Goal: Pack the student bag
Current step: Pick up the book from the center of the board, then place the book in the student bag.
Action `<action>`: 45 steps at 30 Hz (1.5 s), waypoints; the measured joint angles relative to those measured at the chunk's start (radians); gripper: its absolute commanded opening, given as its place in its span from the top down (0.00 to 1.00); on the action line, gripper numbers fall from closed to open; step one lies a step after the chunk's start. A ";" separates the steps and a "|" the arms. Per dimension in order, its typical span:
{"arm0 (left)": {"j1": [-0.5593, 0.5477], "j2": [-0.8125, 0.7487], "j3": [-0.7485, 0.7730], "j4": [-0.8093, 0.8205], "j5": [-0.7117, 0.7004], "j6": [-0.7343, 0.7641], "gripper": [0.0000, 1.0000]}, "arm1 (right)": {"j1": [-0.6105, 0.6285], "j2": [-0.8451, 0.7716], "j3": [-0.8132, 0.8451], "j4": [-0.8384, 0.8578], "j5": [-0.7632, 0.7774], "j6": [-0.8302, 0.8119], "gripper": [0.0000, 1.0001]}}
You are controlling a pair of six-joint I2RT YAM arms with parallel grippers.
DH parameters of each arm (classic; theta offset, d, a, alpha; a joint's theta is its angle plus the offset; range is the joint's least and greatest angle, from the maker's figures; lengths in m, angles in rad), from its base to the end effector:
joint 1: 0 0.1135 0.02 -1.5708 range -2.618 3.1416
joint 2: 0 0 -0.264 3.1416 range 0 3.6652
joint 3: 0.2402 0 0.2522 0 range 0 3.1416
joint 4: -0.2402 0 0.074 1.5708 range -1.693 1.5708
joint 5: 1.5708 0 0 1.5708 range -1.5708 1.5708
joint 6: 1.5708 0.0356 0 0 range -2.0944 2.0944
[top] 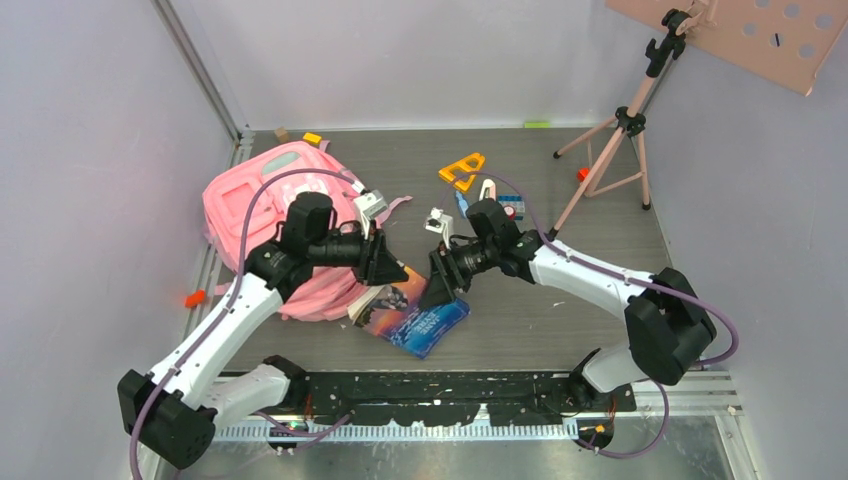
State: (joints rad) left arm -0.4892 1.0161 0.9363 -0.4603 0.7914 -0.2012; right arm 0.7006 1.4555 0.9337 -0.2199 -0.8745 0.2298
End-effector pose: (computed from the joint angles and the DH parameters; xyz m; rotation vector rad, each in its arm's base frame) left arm 0.1777 -0.1233 0.3273 0.7992 2.0223 -1.2374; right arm 0.2142 0.2164 0.2402 -1.0308 2.1995 1.4636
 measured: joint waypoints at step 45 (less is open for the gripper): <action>-0.248 0.360 0.119 -0.530 -1.277 0.090 0.40 | -0.282 -0.481 -0.058 -0.253 0.901 0.218 1.00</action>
State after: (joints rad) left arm -0.7376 1.3762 1.0554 -0.9901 -0.4854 -0.1112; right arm 0.4191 0.9749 0.8753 -0.4728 0.0265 0.4480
